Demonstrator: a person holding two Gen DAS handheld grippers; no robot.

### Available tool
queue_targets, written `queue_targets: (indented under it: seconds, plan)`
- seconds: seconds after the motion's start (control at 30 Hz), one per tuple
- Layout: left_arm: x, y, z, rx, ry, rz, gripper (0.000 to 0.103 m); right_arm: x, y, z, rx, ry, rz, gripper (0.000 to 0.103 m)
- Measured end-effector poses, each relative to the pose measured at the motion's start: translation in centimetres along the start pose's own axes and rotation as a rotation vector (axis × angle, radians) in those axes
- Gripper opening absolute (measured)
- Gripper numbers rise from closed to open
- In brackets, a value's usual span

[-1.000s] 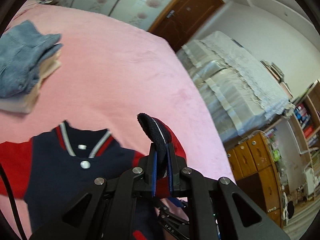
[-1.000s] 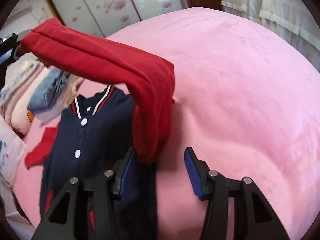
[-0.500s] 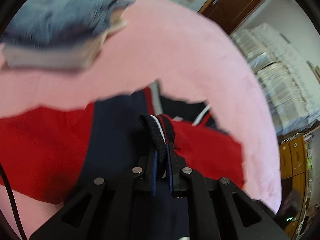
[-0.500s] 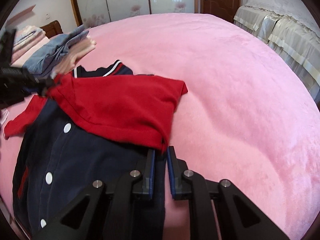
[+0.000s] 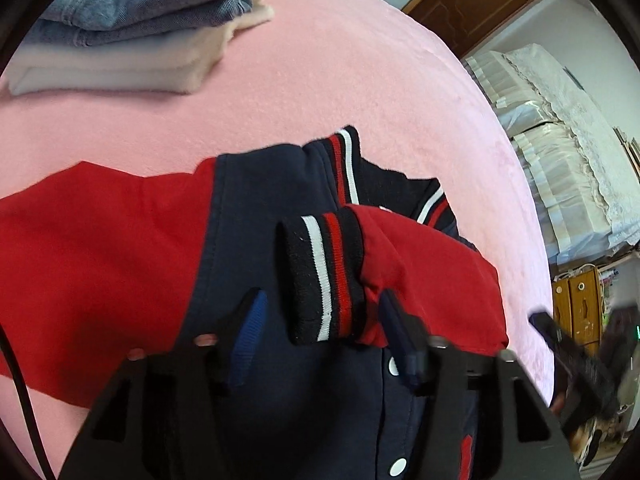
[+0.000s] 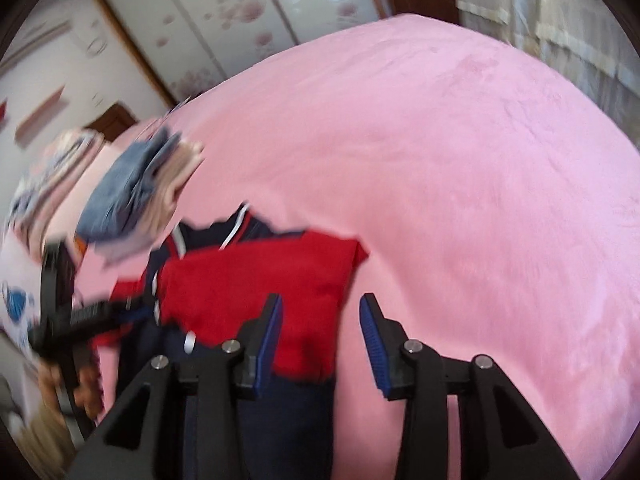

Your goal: Fold large clothes

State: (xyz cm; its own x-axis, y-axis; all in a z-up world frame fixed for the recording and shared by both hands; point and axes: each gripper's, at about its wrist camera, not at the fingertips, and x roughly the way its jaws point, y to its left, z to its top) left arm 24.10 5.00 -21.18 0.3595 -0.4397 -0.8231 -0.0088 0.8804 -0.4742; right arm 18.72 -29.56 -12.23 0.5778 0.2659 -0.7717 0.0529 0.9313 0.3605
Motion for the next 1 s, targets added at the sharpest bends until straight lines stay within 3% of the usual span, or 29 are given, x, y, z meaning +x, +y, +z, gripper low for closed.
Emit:
queue_targets:
  seconds: [0.03,0.23,0.37,0.5,0.6,0.67,0.73,0.83,0.93,1.0]
  plan:
    - [0.3,0.0,0.0,0.005,0.014,-0.008,0.024,1.1,-0.4,0.9,0.042,0.017,0.008,0.04]
    - [0.9,-0.1,-0.2,0.014,0.032,-0.021,0.02,5.6,-3.0,3.0,0.262,0.13,0.162,0.038]
    - [0.9,0.7,-0.1,-0.006,0.037,-0.041,0.018,8.3,-3.3,3.3,0.323,0.212,0.102,0.038]
    - [1.0,0.9,-0.1,-0.005,0.04,-0.051,0.016,9.4,-3.7,3.9,0.368,0.233,0.153,0.037]
    - [1.1,1.2,0.1,-0.009,0.043,-0.054,0.013,10.5,-4.1,4.4,0.394,0.246,0.203,0.01]
    - [1.0,1.4,0.2,-0.009,0.04,-0.058,0.012,10.6,-3.9,4.7,0.346,0.219,0.255,0.009]
    - [1.0,1.4,0.2,0.001,0.036,-0.061,0.012,9.1,-2.7,5.1,0.192,0.129,0.264,0.008]
    - [1.2,1.6,0.2,0.019,0.037,-0.067,0.011,8.5,-1.5,4.8,-0.01,0.078,0.194,0.008]
    - [1.5,1.8,0.2,0.014,0.044,-0.076,0.011,10.5,-2.4,3.9,-0.011,0.161,0.128,0.01]
    - [1.5,1.7,0.3,0.013,0.045,-0.079,0.011,9.9,-3.2,3.8,0.057,0.146,0.154,0.017]
